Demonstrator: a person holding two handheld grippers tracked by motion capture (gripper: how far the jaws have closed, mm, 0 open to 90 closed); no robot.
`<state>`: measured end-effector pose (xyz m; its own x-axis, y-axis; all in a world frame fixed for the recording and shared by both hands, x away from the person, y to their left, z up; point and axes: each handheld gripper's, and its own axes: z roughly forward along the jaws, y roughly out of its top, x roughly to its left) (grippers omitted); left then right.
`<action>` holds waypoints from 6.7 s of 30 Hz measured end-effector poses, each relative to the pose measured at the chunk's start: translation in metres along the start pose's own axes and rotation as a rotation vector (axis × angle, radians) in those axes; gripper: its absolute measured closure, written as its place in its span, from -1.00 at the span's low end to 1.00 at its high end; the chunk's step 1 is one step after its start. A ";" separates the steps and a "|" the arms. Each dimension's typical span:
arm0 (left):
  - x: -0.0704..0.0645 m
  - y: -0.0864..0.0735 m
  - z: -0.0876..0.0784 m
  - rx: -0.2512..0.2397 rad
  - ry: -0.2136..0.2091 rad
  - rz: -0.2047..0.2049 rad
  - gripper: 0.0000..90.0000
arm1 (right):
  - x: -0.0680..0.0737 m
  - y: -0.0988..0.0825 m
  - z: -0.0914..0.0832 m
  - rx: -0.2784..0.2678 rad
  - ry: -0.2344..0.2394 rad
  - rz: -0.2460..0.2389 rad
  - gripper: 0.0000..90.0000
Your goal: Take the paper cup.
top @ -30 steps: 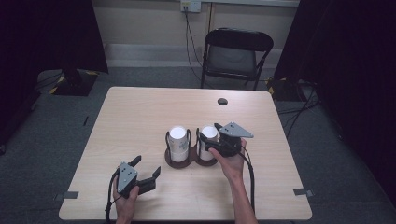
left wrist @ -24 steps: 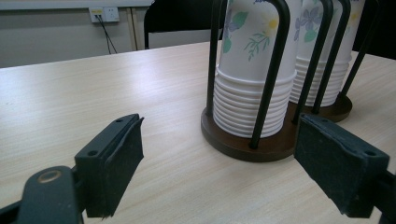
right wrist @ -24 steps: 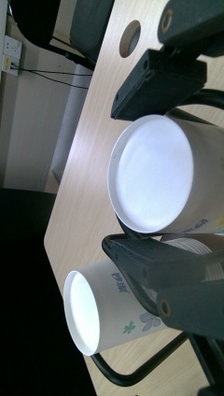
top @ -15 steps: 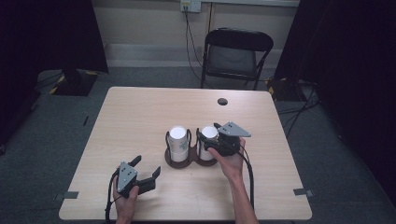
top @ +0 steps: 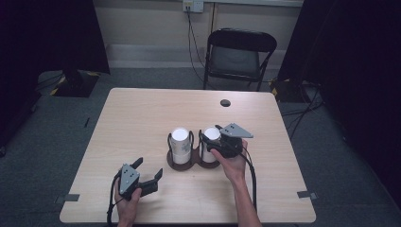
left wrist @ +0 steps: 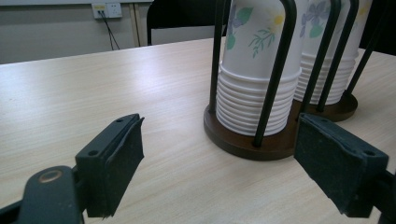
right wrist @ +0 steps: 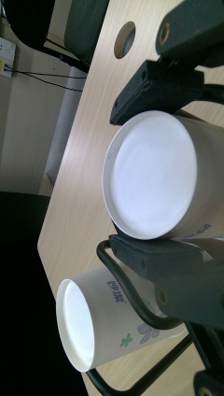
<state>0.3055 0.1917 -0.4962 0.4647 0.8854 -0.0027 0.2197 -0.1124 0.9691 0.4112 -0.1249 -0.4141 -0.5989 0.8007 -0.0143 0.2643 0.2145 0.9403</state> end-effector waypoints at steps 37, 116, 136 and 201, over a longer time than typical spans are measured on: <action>0.000 0.001 0.001 0.017 0.038 -0.014 -0.64 | -0.006 0.035 -0.016 -0.074 0.020 0.035 -0.17; 0.003 0.005 0.002 -0.001 -0.061 -0.057 -0.48 | 0.003 0.026 -0.076 -0.217 0.139 0.234 -0.17; -0.020 0.015 0.005 -0.051 -0.189 -0.046 -0.28 | 0.018 -0.019 -0.078 -0.187 0.244 0.432 -0.17; -0.052 0.015 0.013 -0.102 -0.352 0.046 0.86 | 0.052 -0.043 -0.034 -0.019 0.461 0.563 -0.28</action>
<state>0.2962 0.1383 -0.4849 0.7430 0.6688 -0.0260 0.1136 -0.0876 0.9897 0.3434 -0.1111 -0.4438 -0.6345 0.4692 0.6143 0.6157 -0.1737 0.7686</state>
